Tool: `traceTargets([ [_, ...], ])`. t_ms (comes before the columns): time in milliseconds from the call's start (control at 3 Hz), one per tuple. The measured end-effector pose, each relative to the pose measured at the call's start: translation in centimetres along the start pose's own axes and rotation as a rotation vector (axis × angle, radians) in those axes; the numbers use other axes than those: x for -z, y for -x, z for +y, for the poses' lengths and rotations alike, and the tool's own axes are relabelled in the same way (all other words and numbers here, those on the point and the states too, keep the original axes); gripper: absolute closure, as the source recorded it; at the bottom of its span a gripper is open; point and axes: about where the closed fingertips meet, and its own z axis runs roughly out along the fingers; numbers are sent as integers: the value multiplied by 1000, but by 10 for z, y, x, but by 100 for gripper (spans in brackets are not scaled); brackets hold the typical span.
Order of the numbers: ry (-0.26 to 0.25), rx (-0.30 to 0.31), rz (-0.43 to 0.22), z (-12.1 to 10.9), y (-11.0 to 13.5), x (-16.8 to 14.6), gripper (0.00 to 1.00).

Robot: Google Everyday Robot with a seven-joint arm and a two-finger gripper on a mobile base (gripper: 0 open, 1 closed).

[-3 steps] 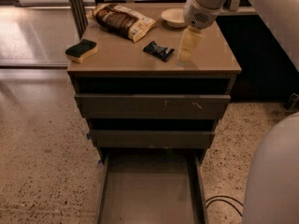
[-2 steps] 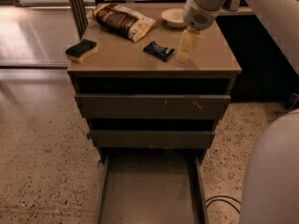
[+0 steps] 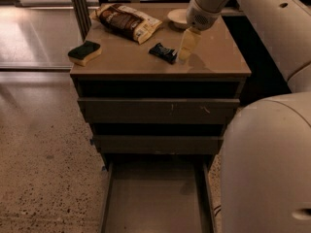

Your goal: Place rxbar blueberry into bottom drawer

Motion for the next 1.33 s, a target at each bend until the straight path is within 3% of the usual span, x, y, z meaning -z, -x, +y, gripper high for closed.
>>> traceTargets([
  [667,24,-83,-18,-26,4,-41,0],
  [1333,75,-143,-21,-34,13,-84,0],
])
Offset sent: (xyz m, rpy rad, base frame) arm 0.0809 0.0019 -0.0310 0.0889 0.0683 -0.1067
